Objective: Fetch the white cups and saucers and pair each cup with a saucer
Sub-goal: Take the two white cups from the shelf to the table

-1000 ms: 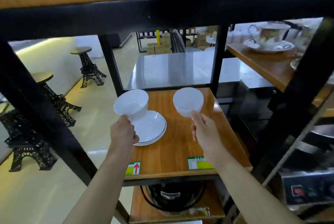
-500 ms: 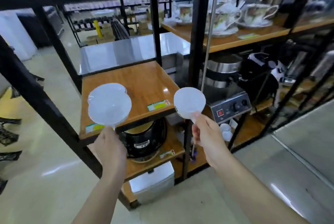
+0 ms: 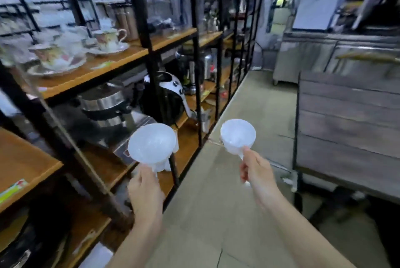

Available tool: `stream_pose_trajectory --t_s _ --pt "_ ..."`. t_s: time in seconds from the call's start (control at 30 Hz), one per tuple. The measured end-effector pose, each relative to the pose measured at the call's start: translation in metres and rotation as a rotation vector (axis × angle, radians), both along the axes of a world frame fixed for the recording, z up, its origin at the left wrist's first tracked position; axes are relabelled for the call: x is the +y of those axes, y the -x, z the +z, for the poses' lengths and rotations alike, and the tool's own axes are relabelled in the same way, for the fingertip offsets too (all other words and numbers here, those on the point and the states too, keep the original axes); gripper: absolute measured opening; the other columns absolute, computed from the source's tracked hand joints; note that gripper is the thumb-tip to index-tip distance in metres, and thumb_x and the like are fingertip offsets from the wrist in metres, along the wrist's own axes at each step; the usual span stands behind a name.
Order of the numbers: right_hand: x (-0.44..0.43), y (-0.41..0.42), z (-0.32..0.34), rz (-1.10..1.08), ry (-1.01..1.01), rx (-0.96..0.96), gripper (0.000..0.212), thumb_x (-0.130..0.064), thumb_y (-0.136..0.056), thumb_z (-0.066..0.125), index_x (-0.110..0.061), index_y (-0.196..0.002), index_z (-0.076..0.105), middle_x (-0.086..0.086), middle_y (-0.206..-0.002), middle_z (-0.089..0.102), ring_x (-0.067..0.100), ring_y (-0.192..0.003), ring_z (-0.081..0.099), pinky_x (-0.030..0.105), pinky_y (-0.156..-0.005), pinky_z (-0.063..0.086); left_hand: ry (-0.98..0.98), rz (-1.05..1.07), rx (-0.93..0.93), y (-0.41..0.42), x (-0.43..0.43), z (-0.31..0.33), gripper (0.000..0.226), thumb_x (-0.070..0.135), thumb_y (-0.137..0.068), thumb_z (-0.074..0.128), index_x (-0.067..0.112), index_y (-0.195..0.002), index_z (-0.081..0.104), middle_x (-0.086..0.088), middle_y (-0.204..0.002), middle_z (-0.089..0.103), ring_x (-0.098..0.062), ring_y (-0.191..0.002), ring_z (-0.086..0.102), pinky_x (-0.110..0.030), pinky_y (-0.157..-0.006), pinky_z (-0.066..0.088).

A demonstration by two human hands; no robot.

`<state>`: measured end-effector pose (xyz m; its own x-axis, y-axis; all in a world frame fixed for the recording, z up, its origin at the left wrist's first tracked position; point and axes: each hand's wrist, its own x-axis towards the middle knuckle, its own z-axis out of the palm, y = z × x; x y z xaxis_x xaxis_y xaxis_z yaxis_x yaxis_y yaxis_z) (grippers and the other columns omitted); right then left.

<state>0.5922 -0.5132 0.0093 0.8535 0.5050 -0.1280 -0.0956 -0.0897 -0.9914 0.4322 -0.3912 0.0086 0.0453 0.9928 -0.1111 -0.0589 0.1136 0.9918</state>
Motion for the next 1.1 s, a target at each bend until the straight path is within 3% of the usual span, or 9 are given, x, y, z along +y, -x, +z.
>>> stream_pose_trajectory --t_s 0.07,0.27,0.37,0.53,0.63,0.77,0.97,1.1 --pt "-0.036 -0.042 -0.001 -0.108 0.010 -0.014 0.044 -0.028 -0.098 0.043 -0.014 -0.057 0.037 0.003 -0.054 0.038 0.016 -0.046 0.035 0.024 -0.044 0.029 0.031 -0.117 -0.015 -0.056 -0.021 -0.005 0.028 0.018 -0.089 0.042 0.017 -0.061 0.045 -0.001 -0.055 0.035 -0.012 -0.046 0.030 -0.027 -0.045 0.023" --pt "-0.136 -0.151 -0.013 -0.362 0.029 -0.024 0.042 -0.026 -0.098 0.043 -0.013 -0.059 0.034 0.005 -0.057 0.033 0.017 -0.050 0.030 0.023 -0.044 0.029 0.127 -0.379 -0.062 -0.206 -0.099 -0.017 0.033 0.012 -0.089 0.043 0.017 -0.058 0.032 0.000 -0.056 0.026 -0.008 -0.040 0.023 -0.023 -0.042 0.018" --pt "-0.176 -0.188 -0.024 -0.484 0.023 -0.013 0.040 -0.026 -0.098 0.044 -0.014 -0.062 0.034 0.004 -0.055 0.031 0.016 -0.050 0.029 0.028 -0.047 0.025 0.189 -0.489 -0.059 -0.260 -0.130 -0.024 0.033 0.016 -0.088 0.046 0.018 -0.058 0.033 0.002 -0.053 0.027 -0.008 -0.035 0.023 -0.021 -0.038 0.017" --pt "-0.219 -0.236 -0.049 -0.610 0.039 0.069 0.041 -0.029 -0.098 0.043 -0.016 -0.059 0.037 0.005 -0.056 0.033 0.013 -0.044 0.029 0.022 -0.040 0.026 0.246 -0.600 -0.042 -0.331 -0.161 -0.040 0.034 0.014 -0.087 0.044 0.016 -0.056 0.033 0.004 -0.041 0.030 -0.011 -0.031 0.023 -0.019 -0.035 0.018" --pt "-0.228 -0.264 -0.065 -0.653 0.056 0.122 0.041 -0.033 -0.096 0.044 -0.017 -0.059 0.042 0.007 -0.061 0.036 0.015 -0.048 0.031 0.026 -0.044 0.026 0.280 -0.650 0.004 -0.367 -0.165 -0.050 0.031 0.011 -0.083 0.043 0.015 -0.054 0.032 0.000 -0.048 0.028 -0.015 -0.039 0.020 -0.024 -0.038 0.019" --pt "-0.221 -0.305 -0.084 -0.692 0.054 0.208 0.036 -0.035 -0.095 0.046 -0.022 -0.062 0.052 0.005 -0.063 0.044 0.017 -0.054 0.037 0.026 -0.048 0.032 0.301 -0.679 0.064 -0.415 -0.161 -0.063 0.030 0.007 -0.079 0.042 0.013 -0.051 0.033 -0.001 -0.048 0.029 -0.012 -0.033 0.021 -0.020 -0.031 0.020" --pt "-0.201 -0.364 -0.100 -0.724 0.007 0.299 0.037 -0.031 -0.095 0.046 -0.017 -0.062 0.044 0.002 -0.054 0.039 0.011 -0.039 0.033 0.025 -0.039 0.028 0.328 -0.740 0.144 -0.482 -0.145 -0.078 0.029 0.006 -0.079 0.041 0.013 -0.052 0.035 -0.003 -0.051 0.030 -0.015 -0.040 0.023 -0.022 -0.034 0.021" --pt "-0.196 -0.404 -0.110 -0.712 0.060 0.340 0.037 -0.030 -0.096 0.045 -0.015 -0.062 0.048 0.004 -0.055 0.040 0.014 -0.042 0.034 0.025 -0.042 0.028 0.327 -0.807 0.214 -0.523 -0.137 -0.093 0.030 0.011 -0.084 0.041 0.011 -0.054 0.039 -0.004 -0.052 0.032 -0.013 -0.034 0.028 -0.023 -0.037 0.029"
